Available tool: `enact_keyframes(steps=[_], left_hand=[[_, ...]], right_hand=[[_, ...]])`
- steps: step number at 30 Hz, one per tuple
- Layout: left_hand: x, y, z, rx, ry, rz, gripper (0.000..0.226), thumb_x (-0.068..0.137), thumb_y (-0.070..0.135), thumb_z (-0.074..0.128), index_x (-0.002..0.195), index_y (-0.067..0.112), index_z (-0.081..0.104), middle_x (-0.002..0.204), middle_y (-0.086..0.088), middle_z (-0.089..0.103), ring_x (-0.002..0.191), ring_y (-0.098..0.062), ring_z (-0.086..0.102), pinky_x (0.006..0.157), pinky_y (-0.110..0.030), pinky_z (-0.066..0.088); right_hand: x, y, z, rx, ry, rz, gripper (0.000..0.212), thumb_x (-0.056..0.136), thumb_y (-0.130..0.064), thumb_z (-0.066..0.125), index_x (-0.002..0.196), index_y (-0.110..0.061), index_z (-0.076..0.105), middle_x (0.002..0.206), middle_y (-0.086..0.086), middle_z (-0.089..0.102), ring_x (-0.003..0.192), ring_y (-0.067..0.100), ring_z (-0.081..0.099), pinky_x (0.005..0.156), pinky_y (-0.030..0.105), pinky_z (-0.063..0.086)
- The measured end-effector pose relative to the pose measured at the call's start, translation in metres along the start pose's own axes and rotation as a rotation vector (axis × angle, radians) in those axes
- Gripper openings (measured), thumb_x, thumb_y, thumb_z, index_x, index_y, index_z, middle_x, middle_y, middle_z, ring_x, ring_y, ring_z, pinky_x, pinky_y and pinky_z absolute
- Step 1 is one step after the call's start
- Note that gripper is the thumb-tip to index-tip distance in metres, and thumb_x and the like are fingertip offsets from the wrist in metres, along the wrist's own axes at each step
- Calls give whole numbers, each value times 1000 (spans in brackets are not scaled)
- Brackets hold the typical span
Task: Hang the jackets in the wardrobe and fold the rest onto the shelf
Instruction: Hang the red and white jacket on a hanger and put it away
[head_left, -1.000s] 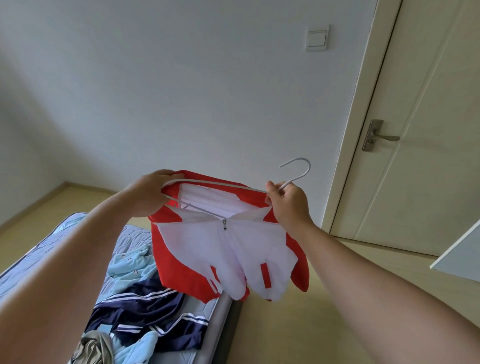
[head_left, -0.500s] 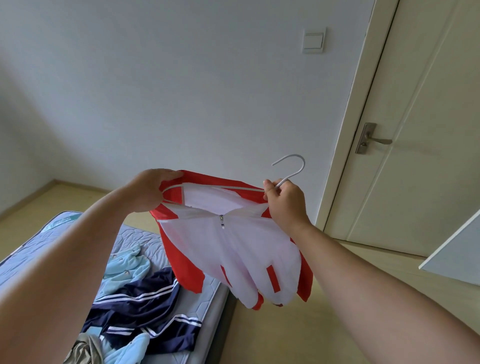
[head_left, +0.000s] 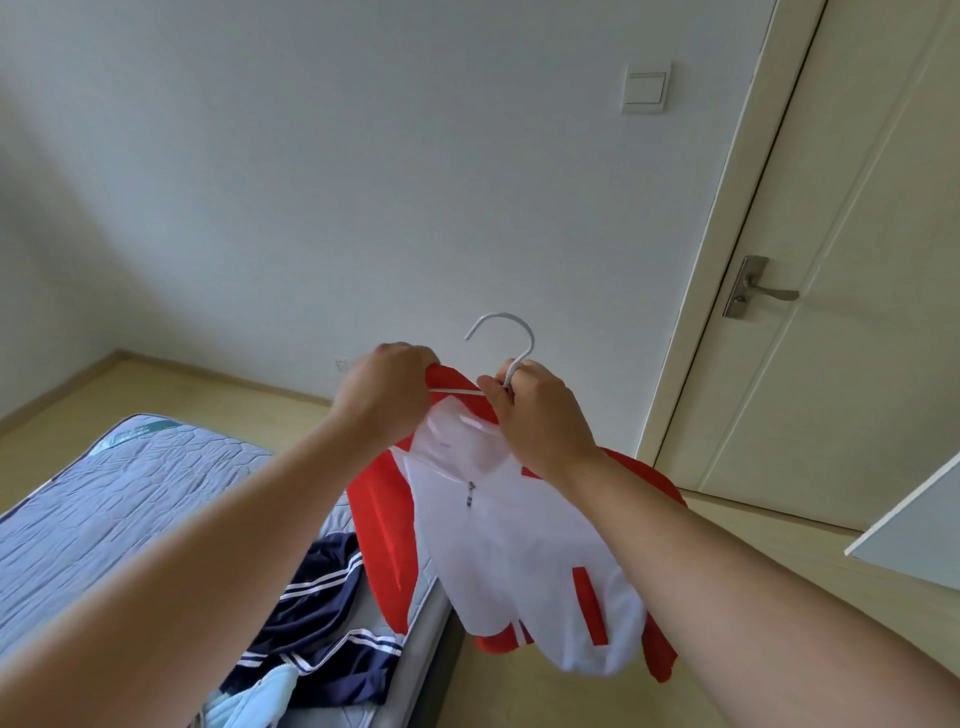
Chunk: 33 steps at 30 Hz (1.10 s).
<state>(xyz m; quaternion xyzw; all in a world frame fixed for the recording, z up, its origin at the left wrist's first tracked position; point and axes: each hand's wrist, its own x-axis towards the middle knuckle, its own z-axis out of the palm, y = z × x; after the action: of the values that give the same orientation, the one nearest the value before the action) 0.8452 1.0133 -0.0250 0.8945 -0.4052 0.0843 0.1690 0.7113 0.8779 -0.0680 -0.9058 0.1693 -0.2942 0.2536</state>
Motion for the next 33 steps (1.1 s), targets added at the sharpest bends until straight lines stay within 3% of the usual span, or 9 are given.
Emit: enact_keyframes(steps=[5, 8, 12, 16, 21, 25, 27, 29, 33], left_hand=[[-12, 19, 14, -43, 33, 73, 24, 87, 13, 54, 101, 23, 71, 98, 4, 65, 102, -21, 57, 75, -36, 51], [-16, 23, 15, -79, -22, 82, 19, 85, 31, 58, 101, 29, 68, 95, 10, 60, 98, -18, 57, 78, -35, 48], [-8, 15, 20, 86, -90, 104, 37, 89, 59, 54, 114, 33, 63, 103, 11, 64, 103, -16, 58, 94, -39, 41], [-4, 7, 30, -58, -185, 197, 29, 99, 48, 53, 104, 22, 65, 93, 3, 65, 91, -23, 61, 81, -37, 47], [1, 7, 40, -228, -74, 234, 19, 101, 35, 56, 93, 17, 58, 81, 9, 52, 75, -20, 53, 69, -35, 43], [8, 0, 41, -270, 31, 173, 17, 102, 33, 54, 97, 17, 57, 89, 5, 54, 80, -22, 55, 73, -36, 45], [11, -5, 40, -268, 48, 158, 16, 102, 34, 54, 97, 19, 57, 89, 6, 54, 81, -21, 55, 74, -37, 45], [12, -8, 40, -266, 48, 155, 16, 102, 36, 54, 95, 21, 56, 88, 7, 53, 80, -20, 54, 72, -36, 45], [13, -8, 42, -238, 41, 181, 19, 102, 36, 54, 101, 17, 58, 89, 2, 54, 79, -26, 55, 71, -39, 48]], right_hand=[[-2, 5, -1, 55, -17, 39, 40, 104, -41, 47, 78, -11, 52, 75, 0, 54, 68, 17, 53, 62, 34, 48], [-6, 11, -4, 3, -7, 3, 38, 104, -41, 47, 77, -14, 51, 75, -1, 54, 69, 17, 52, 62, 31, 43], [-9, 15, -8, -110, 63, -61, 40, 103, -42, 50, 76, -14, 57, 76, 3, 64, 75, 26, 57, 69, 40, 47], [-7, 18, -14, -113, 53, -67, 39, 101, -42, 55, 72, -17, 51, 77, 3, 66, 79, 28, 58, 71, 44, 49], [-1, 33, -28, -66, -59, 70, 36, 98, -53, 54, 105, -18, 60, 110, 2, 62, 106, 25, 56, 90, 46, 47], [2, 57, -48, -150, -316, 337, 79, 84, -64, 66, 143, -23, 33, 134, 7, 52, 119, 30, 54, 101, 47, 45], [1, 71, -56, -169, -413, 424, 69, 82, -65, 66, 134, -24, 46, 120, 1, 61, 108, 25, 61, 95, 44, 51], [1, 79, -61, -137, -401, 443, 45, 84, -60, 67, 106, -22, 60, 97, -3, 66, 90, 21, 64, 81, 37, 55], [4, 77, -69, -28, -391, 455, 20, 87, -31, 70, 84, -13, 65, 81, 3, 68, 74, 21, 65, 58, 27, 45]])
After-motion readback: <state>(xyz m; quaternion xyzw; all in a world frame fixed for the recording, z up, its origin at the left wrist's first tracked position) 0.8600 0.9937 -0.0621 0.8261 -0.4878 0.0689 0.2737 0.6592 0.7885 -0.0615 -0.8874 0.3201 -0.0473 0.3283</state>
